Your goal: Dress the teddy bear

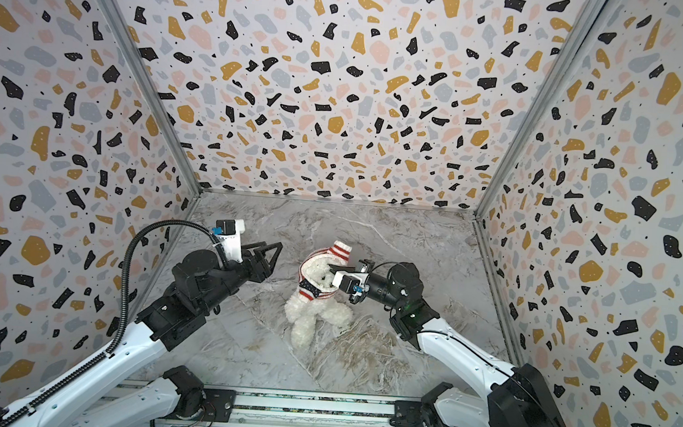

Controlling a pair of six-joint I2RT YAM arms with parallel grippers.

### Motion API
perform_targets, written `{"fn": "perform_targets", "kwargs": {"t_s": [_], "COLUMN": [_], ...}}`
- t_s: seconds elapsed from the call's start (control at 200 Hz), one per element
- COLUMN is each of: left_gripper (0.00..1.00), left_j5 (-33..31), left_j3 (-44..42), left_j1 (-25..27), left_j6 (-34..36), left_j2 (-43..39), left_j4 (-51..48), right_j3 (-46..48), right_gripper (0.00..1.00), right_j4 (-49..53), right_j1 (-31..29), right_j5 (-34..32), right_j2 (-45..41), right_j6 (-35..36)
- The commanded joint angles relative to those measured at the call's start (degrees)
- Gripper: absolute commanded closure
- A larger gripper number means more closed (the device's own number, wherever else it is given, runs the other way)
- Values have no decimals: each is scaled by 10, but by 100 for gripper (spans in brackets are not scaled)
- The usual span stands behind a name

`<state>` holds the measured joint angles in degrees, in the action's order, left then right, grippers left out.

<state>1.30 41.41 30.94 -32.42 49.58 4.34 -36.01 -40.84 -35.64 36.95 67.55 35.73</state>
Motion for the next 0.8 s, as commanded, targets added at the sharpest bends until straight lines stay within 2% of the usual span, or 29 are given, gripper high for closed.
{"fn": "perform_targets", "kwargs": {"t_s": [0.0, 0.1, 0.235, 0.425, 0.611, 0.796], "left_gripper": [39, 38, 35, 32, 33, 39], "left_j5": [124, 206, 281, 295, 315, 329], "left_j3": [0, -38, -87, -171, -188, -223], "left_j1": [-22, -23, -22, -19, -11, -1], "left_j6": [-64, -112, -156, -213, -229, -279], "left_j2": [31, 63, 93, 73, 64, 79], "left_j4": [48, 138, 222, 307, 348, 437], "right_j3": [-31, -10, 12, 31, 34, 35], "right_gripper": [100, 100, 100, 100, 100, 100], "right_j4": [-50, -60, -29, -18, -13, -26], "right_j1": [0, -3, -13, -17, -17, -13], "right_j5": [72, 83, 85, 85, 83, 78], "right_j2": [6, -3, -24, -39, -36, -33], "right_j6": [6, -7, -1, -4, 2, 2]}}
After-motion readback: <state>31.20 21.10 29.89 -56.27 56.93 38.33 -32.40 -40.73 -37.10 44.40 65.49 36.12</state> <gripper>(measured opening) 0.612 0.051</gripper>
